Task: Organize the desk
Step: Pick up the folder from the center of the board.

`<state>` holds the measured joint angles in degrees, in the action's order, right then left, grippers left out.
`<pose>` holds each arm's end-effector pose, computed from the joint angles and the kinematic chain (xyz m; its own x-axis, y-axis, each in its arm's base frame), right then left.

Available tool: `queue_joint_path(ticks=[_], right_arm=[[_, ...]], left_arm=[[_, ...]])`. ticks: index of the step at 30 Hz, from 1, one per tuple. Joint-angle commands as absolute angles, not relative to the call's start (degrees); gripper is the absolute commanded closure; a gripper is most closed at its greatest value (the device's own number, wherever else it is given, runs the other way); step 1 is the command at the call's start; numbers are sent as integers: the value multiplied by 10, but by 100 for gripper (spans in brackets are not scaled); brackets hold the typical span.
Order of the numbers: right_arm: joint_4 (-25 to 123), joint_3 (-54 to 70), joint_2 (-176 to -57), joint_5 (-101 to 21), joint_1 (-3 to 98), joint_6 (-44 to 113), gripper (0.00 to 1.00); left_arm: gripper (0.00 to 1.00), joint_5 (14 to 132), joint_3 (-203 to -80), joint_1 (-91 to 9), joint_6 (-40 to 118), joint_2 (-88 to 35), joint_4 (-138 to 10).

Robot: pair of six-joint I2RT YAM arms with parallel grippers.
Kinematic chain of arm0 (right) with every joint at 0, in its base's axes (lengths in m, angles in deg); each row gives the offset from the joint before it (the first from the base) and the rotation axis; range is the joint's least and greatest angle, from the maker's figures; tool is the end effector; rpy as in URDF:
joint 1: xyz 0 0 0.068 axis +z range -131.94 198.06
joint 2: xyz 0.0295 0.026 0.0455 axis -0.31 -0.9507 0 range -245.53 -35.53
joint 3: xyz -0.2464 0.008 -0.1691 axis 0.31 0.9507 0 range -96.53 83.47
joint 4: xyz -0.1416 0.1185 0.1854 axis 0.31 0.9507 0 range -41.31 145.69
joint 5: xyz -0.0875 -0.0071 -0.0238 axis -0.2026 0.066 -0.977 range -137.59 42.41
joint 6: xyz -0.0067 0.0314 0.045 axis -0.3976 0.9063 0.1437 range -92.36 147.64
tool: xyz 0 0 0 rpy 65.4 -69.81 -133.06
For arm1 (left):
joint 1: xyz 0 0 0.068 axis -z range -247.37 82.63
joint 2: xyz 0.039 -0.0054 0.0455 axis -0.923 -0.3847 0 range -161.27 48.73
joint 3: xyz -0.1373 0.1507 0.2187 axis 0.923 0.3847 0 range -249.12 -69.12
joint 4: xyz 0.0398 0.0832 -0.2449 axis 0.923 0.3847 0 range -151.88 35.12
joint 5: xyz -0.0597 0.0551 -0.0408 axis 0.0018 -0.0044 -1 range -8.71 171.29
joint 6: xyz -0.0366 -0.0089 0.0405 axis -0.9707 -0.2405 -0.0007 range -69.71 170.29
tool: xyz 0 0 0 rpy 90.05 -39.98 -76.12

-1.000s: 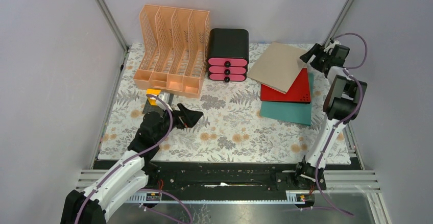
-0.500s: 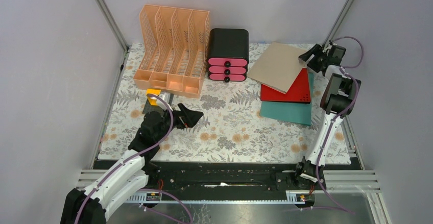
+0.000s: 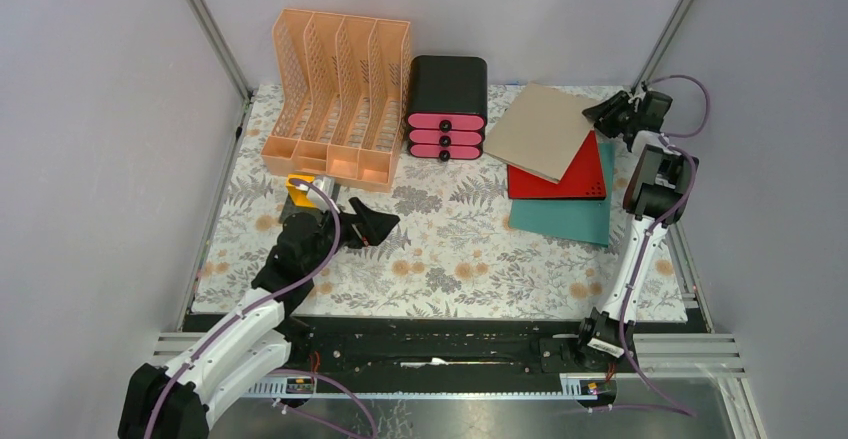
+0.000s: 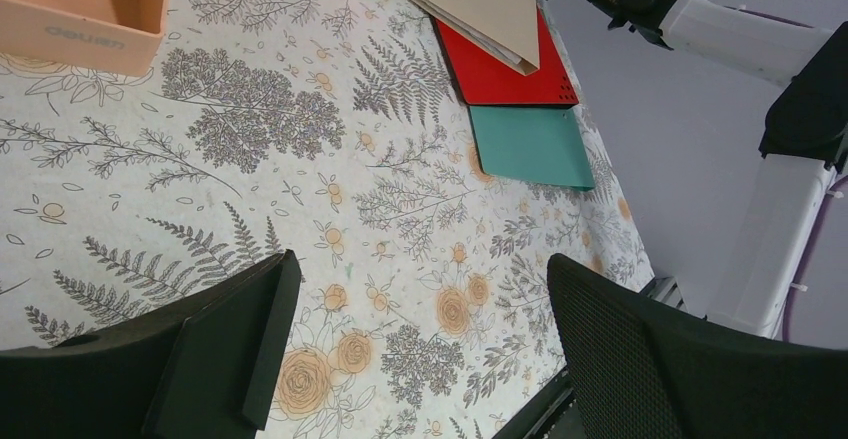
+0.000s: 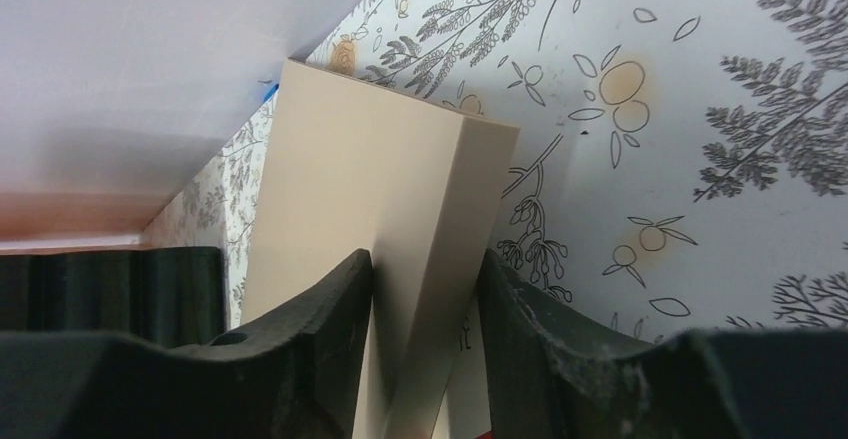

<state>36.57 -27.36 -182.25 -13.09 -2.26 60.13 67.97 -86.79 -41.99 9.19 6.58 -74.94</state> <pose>0.5636 -0.1860 0.1357 -0.4261 0.6299 -0.6493 0.0344 0.7285 0.6842 0.1415 -0.0768 0.2398 -0.5431 -0.4503 -0.7087 0.3505 0.6454 -0.6787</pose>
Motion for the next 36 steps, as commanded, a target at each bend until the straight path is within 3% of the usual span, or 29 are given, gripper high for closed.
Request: queue_joint_path(ticks=[1, 3, 7, 15, 20, 24, 26, 29, 36], right_arm=[[310, -301, -1831, -91, -25, 645, 53], [299, -300, -1829, -88, -27, 648, 52], [299, -309, -1834, -90, -27, 648, 37], [303, -342, -1859, -91, -27, 654, 38], [292, -351, -1869, -74, -27, 671, 53], [270, -334, -1857, -57, -29, 680, 84], [250, -306, -1831, -54, -29, 677, 95], [216, -247, -1779, -53, -29, 663, 100], [193, -124, -1638, -69, -29, 630, 100]], left_arm=[[1, 669, -893, -420, 77, 63, -774], [1, 667, -893, -420, 74, 64, -774], [1, 664, -892, -420, 68, 66, -774], [1, 662, -893, -420, 61, 76, -760], [1, 661, -897, -420, 53, 70, -762], [1, 651, -898, -420, 52, 65, -769], [1, 638, -895, -419, 52, 62, -784], [1, 614, -888, -419, 49, 57, -816], [1, 589, -889, -396, 60, 45, -857]])
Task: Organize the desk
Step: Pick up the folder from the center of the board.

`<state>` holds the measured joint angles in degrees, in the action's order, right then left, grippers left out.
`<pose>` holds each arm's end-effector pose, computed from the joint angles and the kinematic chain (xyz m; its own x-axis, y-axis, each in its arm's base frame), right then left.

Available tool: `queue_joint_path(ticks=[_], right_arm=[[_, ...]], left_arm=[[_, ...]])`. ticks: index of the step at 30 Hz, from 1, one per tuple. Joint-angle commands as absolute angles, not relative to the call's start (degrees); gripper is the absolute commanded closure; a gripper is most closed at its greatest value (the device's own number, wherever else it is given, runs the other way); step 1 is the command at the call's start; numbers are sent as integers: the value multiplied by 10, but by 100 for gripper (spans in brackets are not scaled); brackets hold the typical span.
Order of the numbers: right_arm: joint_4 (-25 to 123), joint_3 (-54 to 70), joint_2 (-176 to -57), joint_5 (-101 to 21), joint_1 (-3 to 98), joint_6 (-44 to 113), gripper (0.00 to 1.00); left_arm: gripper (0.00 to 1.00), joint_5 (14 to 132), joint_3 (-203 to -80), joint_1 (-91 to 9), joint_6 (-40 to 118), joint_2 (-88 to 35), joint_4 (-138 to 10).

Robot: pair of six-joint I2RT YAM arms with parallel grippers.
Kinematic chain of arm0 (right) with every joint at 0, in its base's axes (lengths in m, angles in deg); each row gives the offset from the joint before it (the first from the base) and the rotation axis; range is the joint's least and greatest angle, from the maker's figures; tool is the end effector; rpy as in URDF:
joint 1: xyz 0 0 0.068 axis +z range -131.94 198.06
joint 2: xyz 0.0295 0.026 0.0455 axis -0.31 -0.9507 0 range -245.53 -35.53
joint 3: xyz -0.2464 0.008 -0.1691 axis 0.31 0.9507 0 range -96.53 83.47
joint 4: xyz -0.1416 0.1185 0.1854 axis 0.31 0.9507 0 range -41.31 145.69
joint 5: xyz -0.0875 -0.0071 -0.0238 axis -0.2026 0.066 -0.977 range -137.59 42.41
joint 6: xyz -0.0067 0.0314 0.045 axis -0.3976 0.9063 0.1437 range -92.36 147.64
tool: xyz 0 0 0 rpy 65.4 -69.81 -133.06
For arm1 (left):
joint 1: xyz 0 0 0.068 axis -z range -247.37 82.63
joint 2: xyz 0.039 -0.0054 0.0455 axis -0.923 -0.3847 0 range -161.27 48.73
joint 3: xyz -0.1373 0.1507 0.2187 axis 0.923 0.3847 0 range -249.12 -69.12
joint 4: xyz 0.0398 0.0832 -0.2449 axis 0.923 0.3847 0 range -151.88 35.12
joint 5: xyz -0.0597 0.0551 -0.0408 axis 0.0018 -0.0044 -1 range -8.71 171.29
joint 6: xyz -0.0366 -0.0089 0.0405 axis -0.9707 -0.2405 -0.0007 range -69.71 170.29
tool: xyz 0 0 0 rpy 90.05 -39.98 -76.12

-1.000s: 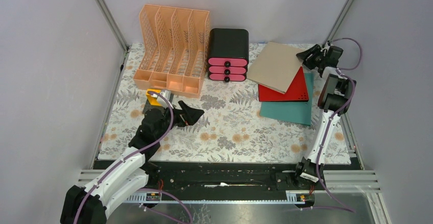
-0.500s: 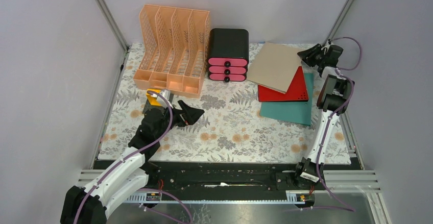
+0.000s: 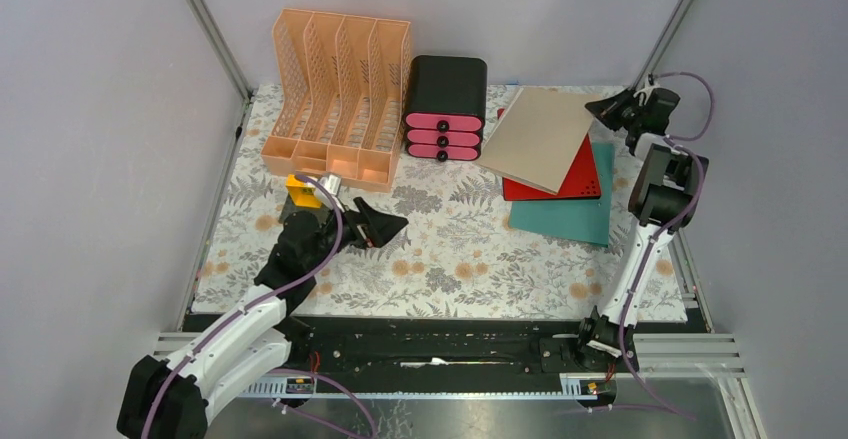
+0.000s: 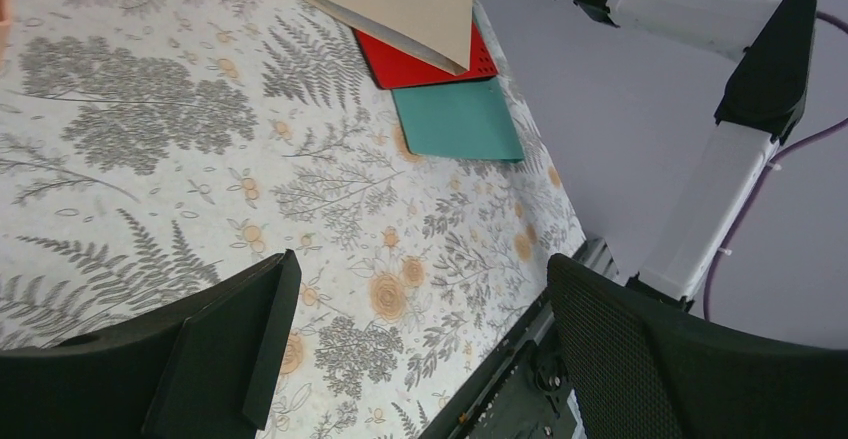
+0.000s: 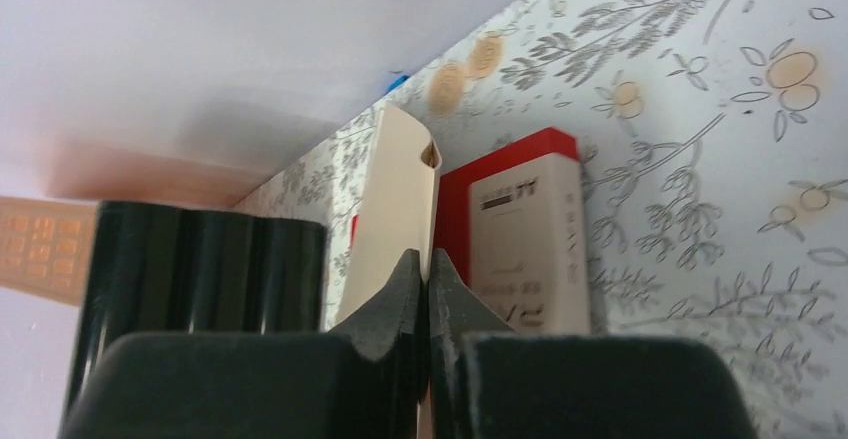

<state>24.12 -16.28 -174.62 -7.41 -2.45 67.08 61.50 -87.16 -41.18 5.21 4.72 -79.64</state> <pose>0.5394 -0.1759 0.1688 -0.3855 0.6625 -0.6423 -0.0929 0.6647 0.7413 0.1431 -0.0846 0.2465 -0.5974 -0.4486 -0.6647 0.4149 0.5364 -0.7349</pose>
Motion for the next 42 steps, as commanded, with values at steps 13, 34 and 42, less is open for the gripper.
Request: queue_joint_path(ticks=[13, 34, 42], right_arm=[[263, 53, -1408, -137, -29, 604, 100], [459, 215, -1078, -238, -15, 663, 100], [514, 212, -1055, -221, -9, 677, 100]], left_arm=[[1, 707, -947, -259, 144, -23, -893], [1, 970, -1428, 25, 379, -529, -849], [1, 1096, -1591, 51, 446, -680, -772]])
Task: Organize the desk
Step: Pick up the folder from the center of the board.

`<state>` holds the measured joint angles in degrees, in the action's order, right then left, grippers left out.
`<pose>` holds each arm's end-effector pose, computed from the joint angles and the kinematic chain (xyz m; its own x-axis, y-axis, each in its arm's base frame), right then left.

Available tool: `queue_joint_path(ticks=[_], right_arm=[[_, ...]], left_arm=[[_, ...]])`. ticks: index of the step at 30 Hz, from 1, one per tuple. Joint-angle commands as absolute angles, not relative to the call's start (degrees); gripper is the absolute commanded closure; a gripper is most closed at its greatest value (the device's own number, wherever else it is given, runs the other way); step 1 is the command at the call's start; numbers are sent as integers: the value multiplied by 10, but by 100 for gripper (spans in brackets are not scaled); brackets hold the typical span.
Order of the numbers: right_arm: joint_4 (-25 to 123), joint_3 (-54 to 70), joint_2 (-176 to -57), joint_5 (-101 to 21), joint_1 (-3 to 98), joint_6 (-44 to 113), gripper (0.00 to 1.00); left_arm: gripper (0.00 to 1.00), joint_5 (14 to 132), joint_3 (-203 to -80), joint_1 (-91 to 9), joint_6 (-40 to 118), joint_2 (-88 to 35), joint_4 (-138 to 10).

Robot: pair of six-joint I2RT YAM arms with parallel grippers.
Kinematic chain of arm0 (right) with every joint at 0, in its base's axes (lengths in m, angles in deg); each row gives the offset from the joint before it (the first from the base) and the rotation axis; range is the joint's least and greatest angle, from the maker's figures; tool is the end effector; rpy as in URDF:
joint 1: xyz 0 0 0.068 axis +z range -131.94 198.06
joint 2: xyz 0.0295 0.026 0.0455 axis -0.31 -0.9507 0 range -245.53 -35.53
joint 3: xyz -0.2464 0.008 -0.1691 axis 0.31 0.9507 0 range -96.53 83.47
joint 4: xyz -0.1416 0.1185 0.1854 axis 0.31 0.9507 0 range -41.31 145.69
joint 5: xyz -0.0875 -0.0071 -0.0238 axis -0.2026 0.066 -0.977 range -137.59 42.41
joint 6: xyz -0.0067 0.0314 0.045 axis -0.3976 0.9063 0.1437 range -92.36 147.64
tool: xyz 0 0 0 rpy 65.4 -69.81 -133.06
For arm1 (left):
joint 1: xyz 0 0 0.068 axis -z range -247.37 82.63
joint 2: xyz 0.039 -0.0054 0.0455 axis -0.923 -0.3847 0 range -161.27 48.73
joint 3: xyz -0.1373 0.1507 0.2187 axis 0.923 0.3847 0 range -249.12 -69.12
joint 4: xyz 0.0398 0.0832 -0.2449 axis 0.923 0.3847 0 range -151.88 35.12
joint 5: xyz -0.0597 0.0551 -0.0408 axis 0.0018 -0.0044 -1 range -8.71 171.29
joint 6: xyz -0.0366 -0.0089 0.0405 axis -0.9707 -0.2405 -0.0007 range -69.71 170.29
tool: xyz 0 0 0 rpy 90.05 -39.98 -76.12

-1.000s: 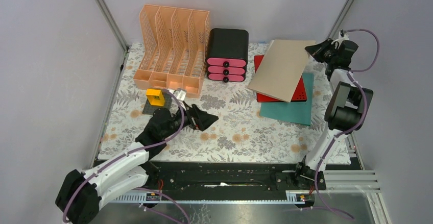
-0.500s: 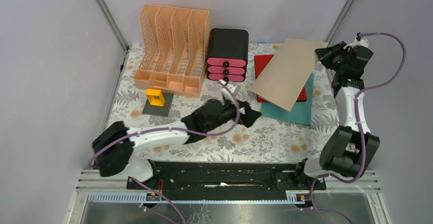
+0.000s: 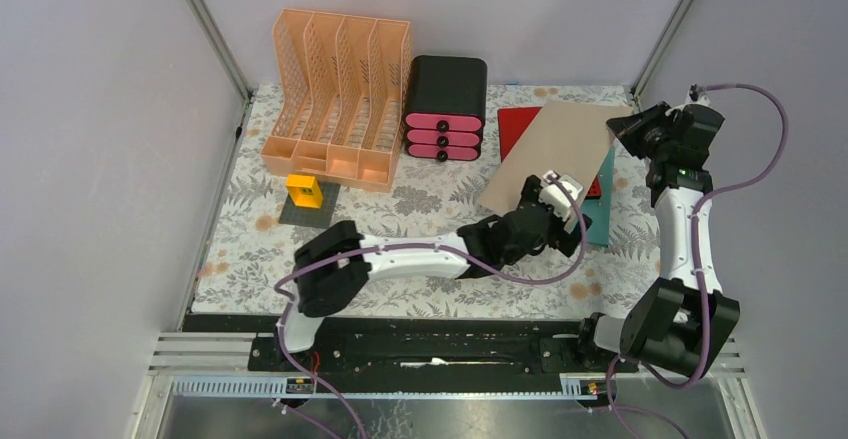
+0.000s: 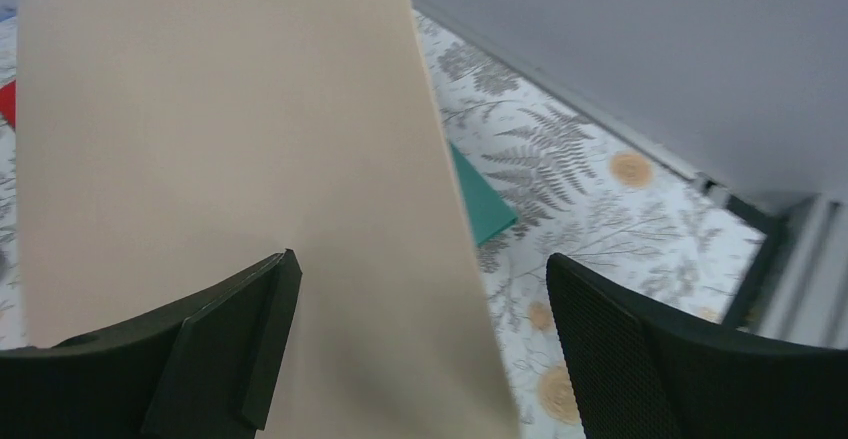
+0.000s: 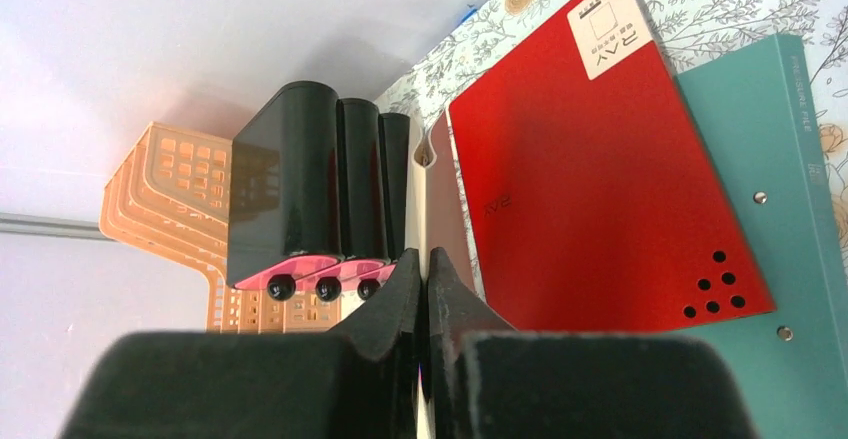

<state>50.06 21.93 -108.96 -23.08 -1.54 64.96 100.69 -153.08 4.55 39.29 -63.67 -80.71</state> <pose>0.2828 -0.0842 0.3757 -0.2173 0.6630 -0.7164 0.0712 0.7427 0.6658 0.1618 -0.4554 0.3002 -0.2025 0.0405 -0.9784 0.7705 0.6232 -0.1337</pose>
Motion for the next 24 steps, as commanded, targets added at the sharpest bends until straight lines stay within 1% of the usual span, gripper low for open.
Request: queue_joint_path(ticks=[1, 6, 9, 11, 13, 15, 18, 19, 21, 23, 24], right_arm=[[517, 211, -1053, -217, -8, 678, 100], [538, 202, -1048, -214, 1, 680, 100], [556, 198, -1046, -213, 6, 680, 100], [559, 199, -1045, -207, 9, 685, 100], [565, 197, -1044, -201, 12, 688, 100], [570, 197, -1041, -199, 16, 687, 100], [577, 195, -1037, -188, 18, 684, 100], [579, 195, -1037, -184, 20, 683, 100], [578, 197, -1034, -171, 22, 680, 95], [569, 200, -1033, -145, 24, 675, 85], [561, 203, -1032, -129, 26, 672, 80]], left_arm=[[1, 1109, -1604, 53, 451, -692, -769], [1, 1203, -1658, 57, 479, -744, -731], [2, 1265, -1666, 58, 498, -759, -730], [9, 1294, -1665, 58, 520, -764, -739], [23, 1316, -1662, 59, 538, -766, -748], [42, 1334, -1655, 59, 549, -763, -759], [62, 1347, -1630, 61, 565, -744, -782], [71, 1349, -1615, 62, 572, -735, -793], [84, 1348, -1582, 64, 588, -712, -822], [98, 1336, -1542, 67, 605, -682, -860], [100, 1328, -1522, 67, 610, -665, -877]])
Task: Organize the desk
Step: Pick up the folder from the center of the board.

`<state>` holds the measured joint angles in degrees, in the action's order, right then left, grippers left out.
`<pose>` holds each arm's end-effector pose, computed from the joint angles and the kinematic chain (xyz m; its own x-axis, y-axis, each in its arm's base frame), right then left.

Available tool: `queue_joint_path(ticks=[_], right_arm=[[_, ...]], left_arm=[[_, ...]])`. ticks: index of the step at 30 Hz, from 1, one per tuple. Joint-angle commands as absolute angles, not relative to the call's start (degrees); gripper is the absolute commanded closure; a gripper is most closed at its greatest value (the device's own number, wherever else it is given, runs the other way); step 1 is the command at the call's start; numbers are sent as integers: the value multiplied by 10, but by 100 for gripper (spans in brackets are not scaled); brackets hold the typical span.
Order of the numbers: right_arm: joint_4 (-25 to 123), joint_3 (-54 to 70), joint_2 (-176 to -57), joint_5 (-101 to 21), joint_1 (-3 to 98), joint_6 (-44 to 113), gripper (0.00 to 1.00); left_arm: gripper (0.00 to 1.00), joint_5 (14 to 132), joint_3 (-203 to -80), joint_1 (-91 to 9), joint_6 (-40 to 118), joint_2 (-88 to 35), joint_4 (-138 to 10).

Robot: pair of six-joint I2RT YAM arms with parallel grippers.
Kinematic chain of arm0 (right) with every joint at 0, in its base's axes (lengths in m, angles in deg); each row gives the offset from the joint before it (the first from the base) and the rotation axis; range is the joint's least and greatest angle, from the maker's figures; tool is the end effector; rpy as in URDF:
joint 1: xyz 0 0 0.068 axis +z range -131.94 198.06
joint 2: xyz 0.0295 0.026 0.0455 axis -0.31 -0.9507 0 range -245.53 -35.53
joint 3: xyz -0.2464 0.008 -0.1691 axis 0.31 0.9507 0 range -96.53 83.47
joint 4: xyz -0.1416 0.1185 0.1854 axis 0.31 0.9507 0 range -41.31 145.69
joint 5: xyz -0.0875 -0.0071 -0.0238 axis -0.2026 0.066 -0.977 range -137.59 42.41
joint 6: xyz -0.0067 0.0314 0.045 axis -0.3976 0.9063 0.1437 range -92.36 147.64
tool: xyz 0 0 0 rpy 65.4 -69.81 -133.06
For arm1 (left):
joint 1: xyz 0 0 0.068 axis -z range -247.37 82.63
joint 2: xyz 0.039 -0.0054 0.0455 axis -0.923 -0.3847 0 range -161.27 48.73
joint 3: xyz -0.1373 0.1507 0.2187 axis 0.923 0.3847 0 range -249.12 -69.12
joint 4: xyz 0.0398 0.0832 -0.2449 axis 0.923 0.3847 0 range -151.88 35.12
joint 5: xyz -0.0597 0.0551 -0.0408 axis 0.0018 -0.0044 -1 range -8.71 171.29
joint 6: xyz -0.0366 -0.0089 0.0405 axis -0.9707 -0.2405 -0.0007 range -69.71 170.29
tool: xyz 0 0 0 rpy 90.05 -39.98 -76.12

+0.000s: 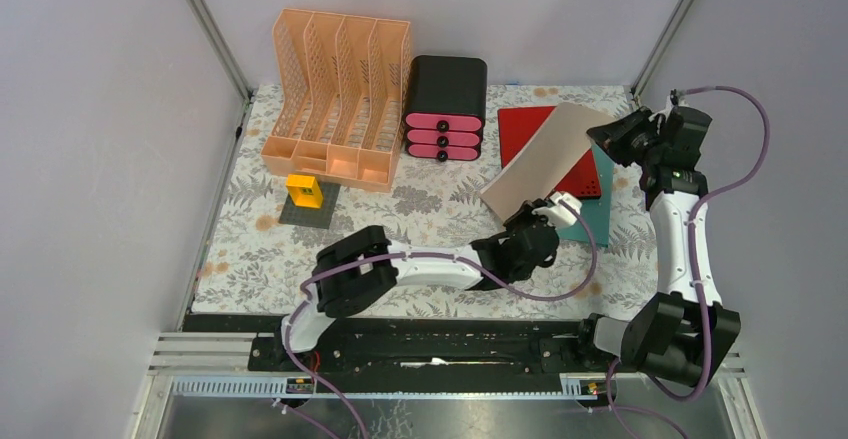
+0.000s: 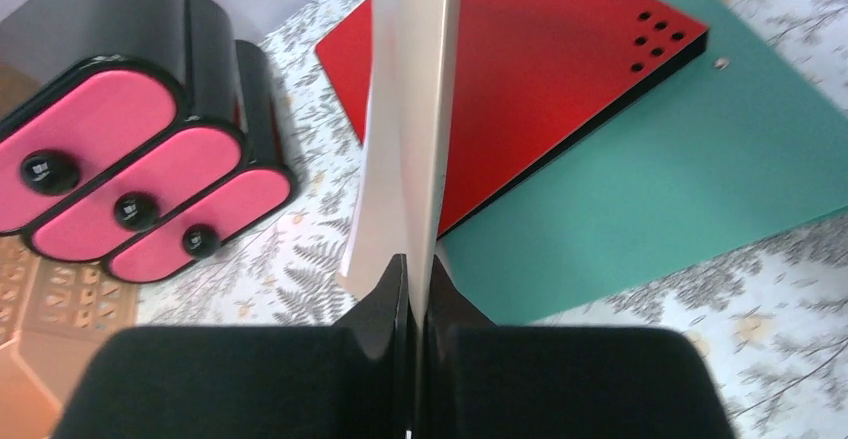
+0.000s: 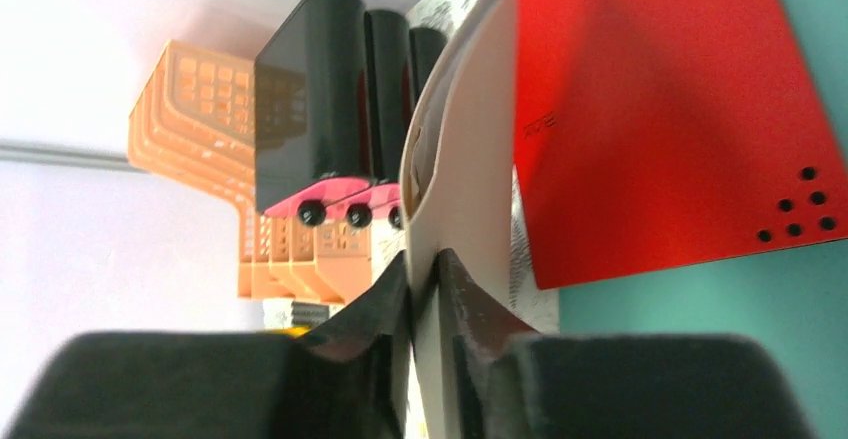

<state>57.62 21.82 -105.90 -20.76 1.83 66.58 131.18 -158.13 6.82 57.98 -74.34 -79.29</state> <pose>0.2700 -0.0609 0.3770 -0.3291 0.6800 -0.6552 0.0557 0.7066 0.7054 0.1665 -0.4826 0.2415 -0.0210 0.3910 -0.9201 0.4269 0.8357 0.3454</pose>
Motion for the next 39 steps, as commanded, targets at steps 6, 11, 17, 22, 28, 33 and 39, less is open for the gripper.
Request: queue_joint_path(ticks=[6, 11, 17, 22, 28, 33, 39], right_arm=[[523, 209, -1027, 21, 40, 609, 4], [523, 206, -995, 109, 42, 542, 0], [544, 201, -971, 259, 42, 435, 0], [550, 212, -959, 383, 42, 377, 0], [570, 221, -949, 371, 42, 305, 0], [836, 156, -1006, 179, 76, -1, 0], [887, 165, -1076, 197, 79, -93, 0]], left_arm=[[100, 1249, -1374, 67, 606, -535, -988], [100, 1203, -1275, 67, 590, -436, -1033], [100, 1151, -1187, 56, 541, -327, -1020], [100, 1077, -1125, 18, 466, -230, -968], [100, 968, -1040, -34, 445, -122, -947], [100, 932, -970, -56, 433, -15, -933], [100, 812, -917, -131, 356, 59, -971]])
